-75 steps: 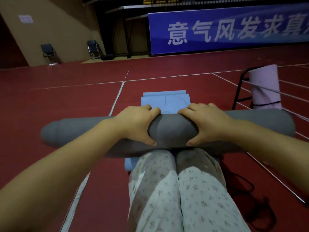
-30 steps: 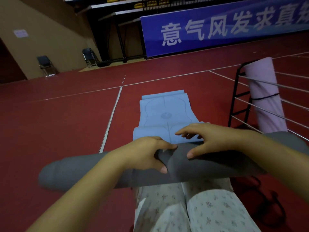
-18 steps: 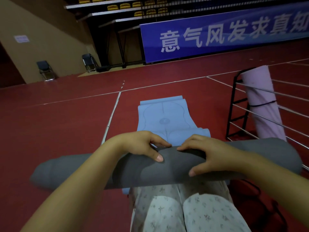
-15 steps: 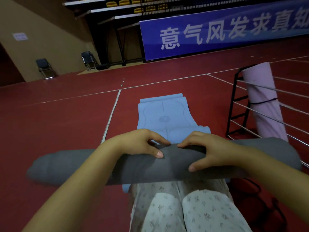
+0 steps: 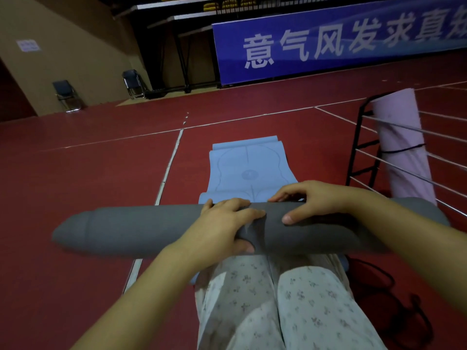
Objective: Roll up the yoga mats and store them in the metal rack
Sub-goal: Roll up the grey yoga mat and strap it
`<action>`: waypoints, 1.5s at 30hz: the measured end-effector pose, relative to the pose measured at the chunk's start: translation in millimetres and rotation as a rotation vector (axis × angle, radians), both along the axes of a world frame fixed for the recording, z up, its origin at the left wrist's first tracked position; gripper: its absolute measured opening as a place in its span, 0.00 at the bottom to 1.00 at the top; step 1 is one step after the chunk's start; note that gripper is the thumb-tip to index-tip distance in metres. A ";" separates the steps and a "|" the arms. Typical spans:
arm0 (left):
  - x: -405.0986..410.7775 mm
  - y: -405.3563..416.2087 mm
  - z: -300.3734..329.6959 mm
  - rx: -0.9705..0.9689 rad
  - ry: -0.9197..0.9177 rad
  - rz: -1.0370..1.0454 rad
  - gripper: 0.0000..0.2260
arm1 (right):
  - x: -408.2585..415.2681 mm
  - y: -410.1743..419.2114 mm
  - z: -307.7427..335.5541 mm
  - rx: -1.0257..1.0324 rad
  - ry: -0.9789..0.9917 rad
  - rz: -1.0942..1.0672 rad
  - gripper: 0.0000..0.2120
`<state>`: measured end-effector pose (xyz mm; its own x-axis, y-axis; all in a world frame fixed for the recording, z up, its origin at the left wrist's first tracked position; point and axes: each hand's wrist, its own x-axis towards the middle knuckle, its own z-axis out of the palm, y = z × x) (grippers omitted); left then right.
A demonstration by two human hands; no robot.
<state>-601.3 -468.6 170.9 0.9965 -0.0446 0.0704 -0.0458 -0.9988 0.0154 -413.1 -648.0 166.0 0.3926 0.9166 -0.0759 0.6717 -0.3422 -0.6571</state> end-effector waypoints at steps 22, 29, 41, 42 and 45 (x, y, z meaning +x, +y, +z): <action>64.9 44.5 29.8 -0.431 0.263 -0.003 0.26 | -25.1 -6.3 -17.1 0.053 -0.686 0.068 0.34; 46.7 38.6 9.4 -0.130 -0.039 -0.069 0.24 | -6.8 5.9 -7.1 0.016 -0.474 0.058 0.32; 50.7 31.7 -24.9 0.199 -0.055 0.018 0.43 | -2.4 32.2 -17.4 -0.220 -0.652 0.009 0.49; 51.3 31.4 -23.2 0.197 -0.055 0.021 0.43 | -5.7 33.4 -18.4 -0.235 -0.700 0.003 0.51; 50.8 30.9 -16.4 0.220 -0.066 0.021 0.41 | -10.3 34.8 -13.2 -0.230 -0.742 -0.008 0.49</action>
<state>-550.5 -437.7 154.5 0.9910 -0.0458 0.1259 -0.0191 -0.9784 -0.2057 -423.4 -613.2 152.8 0.4215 0.9066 0.0215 0.9051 -0.4221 0.0518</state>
